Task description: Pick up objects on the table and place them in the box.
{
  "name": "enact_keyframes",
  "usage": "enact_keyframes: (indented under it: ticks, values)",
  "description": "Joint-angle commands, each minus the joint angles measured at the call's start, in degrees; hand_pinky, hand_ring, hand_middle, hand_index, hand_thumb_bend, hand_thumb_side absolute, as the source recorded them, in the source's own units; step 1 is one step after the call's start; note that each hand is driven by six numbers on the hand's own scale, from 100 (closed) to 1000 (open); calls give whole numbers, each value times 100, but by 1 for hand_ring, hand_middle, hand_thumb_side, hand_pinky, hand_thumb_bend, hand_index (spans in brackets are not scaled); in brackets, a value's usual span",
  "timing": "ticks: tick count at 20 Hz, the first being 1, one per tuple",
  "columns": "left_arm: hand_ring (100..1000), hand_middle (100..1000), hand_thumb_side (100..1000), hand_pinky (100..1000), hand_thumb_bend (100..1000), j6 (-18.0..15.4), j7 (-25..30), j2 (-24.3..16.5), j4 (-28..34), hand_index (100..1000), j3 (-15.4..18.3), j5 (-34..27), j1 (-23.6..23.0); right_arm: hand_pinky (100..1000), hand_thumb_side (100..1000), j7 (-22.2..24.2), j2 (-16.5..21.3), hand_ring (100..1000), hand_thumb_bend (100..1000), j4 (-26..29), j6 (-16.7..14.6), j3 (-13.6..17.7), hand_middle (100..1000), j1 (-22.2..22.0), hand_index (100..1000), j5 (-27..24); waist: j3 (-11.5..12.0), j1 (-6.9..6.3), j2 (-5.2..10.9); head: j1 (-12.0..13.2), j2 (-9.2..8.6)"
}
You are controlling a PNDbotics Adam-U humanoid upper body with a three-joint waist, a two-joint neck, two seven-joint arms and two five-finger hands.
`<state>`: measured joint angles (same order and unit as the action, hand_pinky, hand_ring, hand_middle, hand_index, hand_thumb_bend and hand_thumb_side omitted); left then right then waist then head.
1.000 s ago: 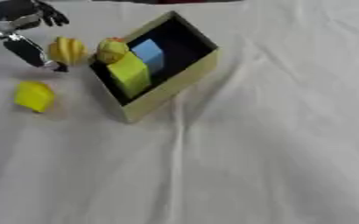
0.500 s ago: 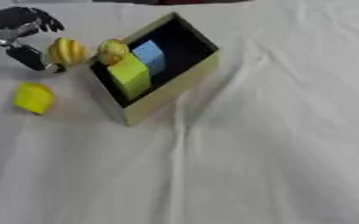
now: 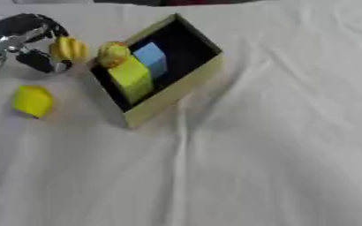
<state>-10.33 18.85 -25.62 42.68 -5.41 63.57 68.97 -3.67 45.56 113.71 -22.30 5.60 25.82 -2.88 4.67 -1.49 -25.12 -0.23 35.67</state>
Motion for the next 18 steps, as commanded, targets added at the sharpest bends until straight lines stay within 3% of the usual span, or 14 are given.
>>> enact_keyframes:
  ticks: [1, 9, 18]
  values:
    - [749, 705, 331, 776, 363, 34, 47, -78, -25, 823, 65, 47, 140, 856, 477, -4, 86, 788, 100, 88, -3, 49, 598, 75, 736, 19, -13, 6, 109, 33, -104]
    - [686, 637, 330, 740, 212, 20, -158, -59, 20, 769, 80, 146, 135, 856, 484, -35, 85, 789, 100, 88, 8, 62, 597, 39, 737, 19, 0, 11, 123, 26, -73]
    - [645, 587, 336, 728, 154, -23, -345, -133, 380, 727, 4, 118, 166, 855, 476, -64, 115, 788, 100, 88, 7, 63, 597, -9, 738, 3, 39, -5, 219, -38, -6]
